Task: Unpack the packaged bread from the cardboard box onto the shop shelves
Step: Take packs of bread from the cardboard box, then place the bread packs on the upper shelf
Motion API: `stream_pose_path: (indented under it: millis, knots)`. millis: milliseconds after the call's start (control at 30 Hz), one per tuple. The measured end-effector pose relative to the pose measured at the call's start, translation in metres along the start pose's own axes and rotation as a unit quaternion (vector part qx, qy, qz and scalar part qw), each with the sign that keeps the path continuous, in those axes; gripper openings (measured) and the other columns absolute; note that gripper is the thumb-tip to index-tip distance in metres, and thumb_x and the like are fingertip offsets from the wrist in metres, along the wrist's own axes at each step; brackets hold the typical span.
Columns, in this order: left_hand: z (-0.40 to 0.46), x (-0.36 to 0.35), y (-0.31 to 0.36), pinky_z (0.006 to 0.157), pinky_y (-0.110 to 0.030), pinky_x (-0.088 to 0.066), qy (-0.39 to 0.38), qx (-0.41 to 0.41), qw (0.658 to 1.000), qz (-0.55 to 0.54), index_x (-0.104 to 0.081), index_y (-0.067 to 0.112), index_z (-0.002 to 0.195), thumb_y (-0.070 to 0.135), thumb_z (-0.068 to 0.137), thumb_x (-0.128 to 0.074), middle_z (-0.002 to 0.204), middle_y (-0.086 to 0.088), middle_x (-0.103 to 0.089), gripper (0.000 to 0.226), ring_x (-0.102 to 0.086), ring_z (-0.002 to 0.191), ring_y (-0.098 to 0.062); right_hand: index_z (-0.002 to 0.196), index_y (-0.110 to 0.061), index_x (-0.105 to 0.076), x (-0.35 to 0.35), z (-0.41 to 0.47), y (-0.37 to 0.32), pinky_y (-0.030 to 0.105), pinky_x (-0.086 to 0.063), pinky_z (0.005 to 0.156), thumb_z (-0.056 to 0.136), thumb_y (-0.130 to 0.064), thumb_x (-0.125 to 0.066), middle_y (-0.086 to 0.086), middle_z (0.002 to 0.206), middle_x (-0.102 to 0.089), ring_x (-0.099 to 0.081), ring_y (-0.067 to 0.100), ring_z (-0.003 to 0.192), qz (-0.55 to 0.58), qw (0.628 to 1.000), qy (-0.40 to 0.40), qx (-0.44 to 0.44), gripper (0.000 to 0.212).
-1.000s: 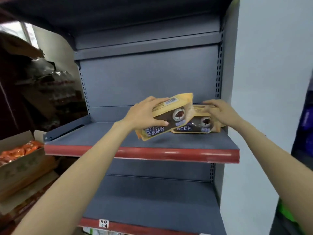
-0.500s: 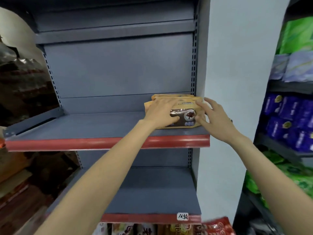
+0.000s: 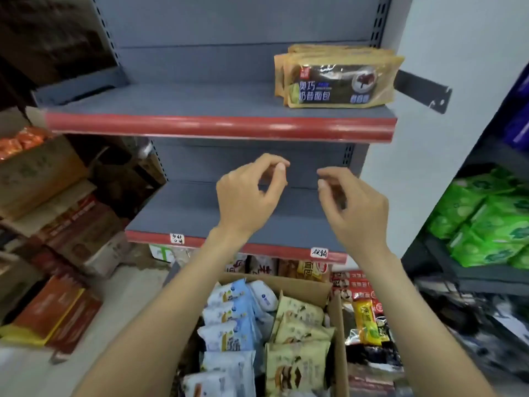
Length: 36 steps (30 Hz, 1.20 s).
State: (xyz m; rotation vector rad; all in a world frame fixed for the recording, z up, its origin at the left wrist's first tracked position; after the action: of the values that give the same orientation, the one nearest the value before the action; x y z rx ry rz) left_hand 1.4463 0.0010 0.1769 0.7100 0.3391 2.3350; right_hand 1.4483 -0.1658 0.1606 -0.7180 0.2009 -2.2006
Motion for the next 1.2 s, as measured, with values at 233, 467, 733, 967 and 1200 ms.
stream_pose_path:
  millis: [233, 467, 733, 967, 1200]
  knots:
    - [-0.170, -0.033, -0.120, 0.078, -0.023, -0.048, -0.356, 0.271, 0.890, 0.094, -0.065, 0.031, 0.109, 0.032, 0.089, -0.058, 0.091, 0.019, -0.065, 0.021, -0.060, 0.085, -0.001, 0.115, -0.026, -0.060, -0.114, -0.155, 0.022, 0.037, -0.051, 0.077, 0.090, -0.031, -0.054, -0.003, 0.112, -0.066, -0.062, 0.022, 0.101, -0.050, 0.902, -0.422, -0.076, 0.026]
    - [-0.355, 0.003, -0.214, 0.079, -0.023, -0.046, -0.395, 0.419, 0.812, 0.097, -0.063, 0.019, 0.115, 0.019, 0.089, -0.061, 0.115, 0.003, -0.065, 0.025, -0.064, 0.098, -0.017, 0.126, -0.026, -0.052, -0.175, -0.312, 0.048, 0.036, -0.049, 0.084, 0.092, -0.028, -0.051, 0.002, 0.120, -0.059, -0.053, 0.023, 0.113, -0.053, 0.801, -0.582, -0.127, 0.034]
    - [-0.484, -0.001, -0.250, 0.087, -0.037, -0.048, -0.504, 0.435, 0.737, 0.112, -0.055, 0.019, 0.127, 0.013, 0.084, -0.062, 0.123, -0.007, -0.056, 0.044, -0.056, 0.109, -0.026, 0.140, -0.021, -0.037, -0.201, -0.415, 0.071, 0.039, -0.029, 0.106, 0.094, -0.023, -0.046, 0.005, 0.142, -0.039, -0.031, 0.026, 0.133, -0.135, 0.732, -0.649, -0.157, 0.048]
    - [-0.509, -0.028, -0.264, 0.108, -0.038, -0.029, -0.578, 0.356, 0.717, 0.159, -0.032, 0.024, 0.143, 0.030, 0.084, -0.067, 0.145, -0.003, -0.034, 0.069, -0.033, 0.132, -0.025, 0.138, -0.014, -0.042, -0.240, -0.425, 0.062, 0.043, -0.028, 0.107, 0.088, -0.017, -0.055, 0.010, 0.138, -0.044, -0.034, 0.032, 0.129, -0.115, 0.771, -0.609, -0.148, 0.052]
    - [-0.524, -0.035, -0.272, 0.104, -0.040, -0.033, -0.597, 0.316, 0.711, 0.195, -0.036, 0.022, 0.139, 0.030, 0.083, -0.067, 0.141, -0.002, -0.032, 0.064, -0.044, 0.122, -0.027, 0.110, -0.009, -0.066, -0.294, -0.427, 0.006, 0.039, -0.048, 0.088, 0.064, -0.008, -0.076, 0.009, 0.106, -0.065, -0.057, 0.028, 0.104, -0.105, 0.810, -0.576, -0.017, 0.047]
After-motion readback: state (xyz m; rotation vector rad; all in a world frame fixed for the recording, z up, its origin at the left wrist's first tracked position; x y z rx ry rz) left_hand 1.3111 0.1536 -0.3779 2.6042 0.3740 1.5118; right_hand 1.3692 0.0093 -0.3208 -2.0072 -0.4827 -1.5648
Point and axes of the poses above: each hand's wrist, its own z-axis towards the middle knuckle, its own x-axis out of the back of the hand, y = z × x, the point moved 10 cm from there along z, towards the middle knuckle
